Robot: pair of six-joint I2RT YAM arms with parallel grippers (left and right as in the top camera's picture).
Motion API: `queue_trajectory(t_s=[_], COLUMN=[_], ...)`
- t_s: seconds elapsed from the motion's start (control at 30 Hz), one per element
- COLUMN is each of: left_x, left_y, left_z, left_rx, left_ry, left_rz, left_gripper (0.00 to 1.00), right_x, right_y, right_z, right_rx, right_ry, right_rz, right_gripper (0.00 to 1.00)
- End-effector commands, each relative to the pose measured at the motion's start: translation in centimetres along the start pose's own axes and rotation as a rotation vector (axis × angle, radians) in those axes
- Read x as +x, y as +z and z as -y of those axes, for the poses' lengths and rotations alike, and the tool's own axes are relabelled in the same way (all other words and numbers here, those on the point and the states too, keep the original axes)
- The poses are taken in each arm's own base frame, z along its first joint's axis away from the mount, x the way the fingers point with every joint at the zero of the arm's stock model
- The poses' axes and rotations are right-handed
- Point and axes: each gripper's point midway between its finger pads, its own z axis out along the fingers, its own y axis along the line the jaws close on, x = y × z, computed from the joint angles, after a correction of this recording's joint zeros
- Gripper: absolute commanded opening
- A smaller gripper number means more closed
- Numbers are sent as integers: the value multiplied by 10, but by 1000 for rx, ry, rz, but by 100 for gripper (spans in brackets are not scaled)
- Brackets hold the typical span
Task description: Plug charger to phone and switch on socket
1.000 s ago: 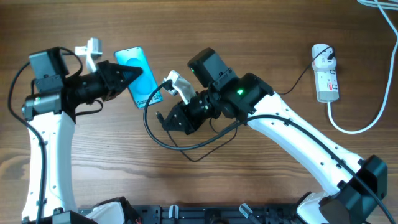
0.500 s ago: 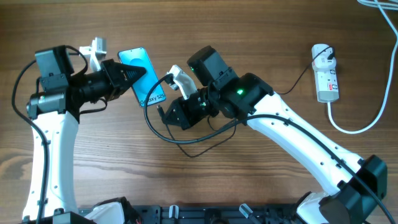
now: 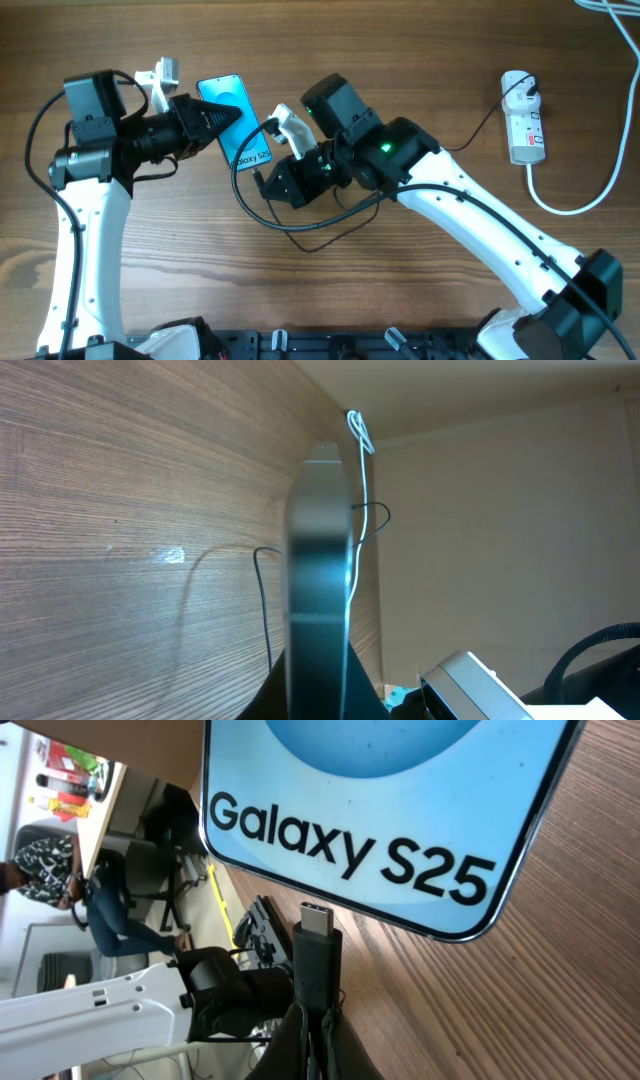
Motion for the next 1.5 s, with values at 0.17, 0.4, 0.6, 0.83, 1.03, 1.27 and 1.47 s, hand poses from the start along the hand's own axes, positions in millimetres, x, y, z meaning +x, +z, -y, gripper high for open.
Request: queue_trajectory(t_s=[0.17, 0.4, 0.6, 0.83, 1.03, 1.27, 1.47], left_x=[2, 2, 2, 5, 6, 6, 6], left_y=[-2, -2, -2, -2, -2, -2, -2], left_z=[9, 9, 9, 15, 16, 16, 16], left_rx=[27, 27, 28, 60, 66, 66, 66], left_ry=[33, 10, -2, -1, -1, 4, 20], left_rz=[-3, -5, -4, -22, -25, -27, -26], left_gripper=[4, 4, 4, 4, 4, 4, 4], right_x=[-1, -3, -2, -3, -3, -6, -7], right_y=[3, 4, 6, 6, 6, 5, 5], right_z=[-1, -2, -5, -3, -2, 3, 5], right_rx=[-7, -11, -18, -3, 1, 33, 37], right_ry=[-3, -9, -18, -17, -16, 32, 60], right_rz=[0, 6, 1, 7, 8, 24, 28], right_gripper=[4, 4, 4, 4, 4, 4, 4])
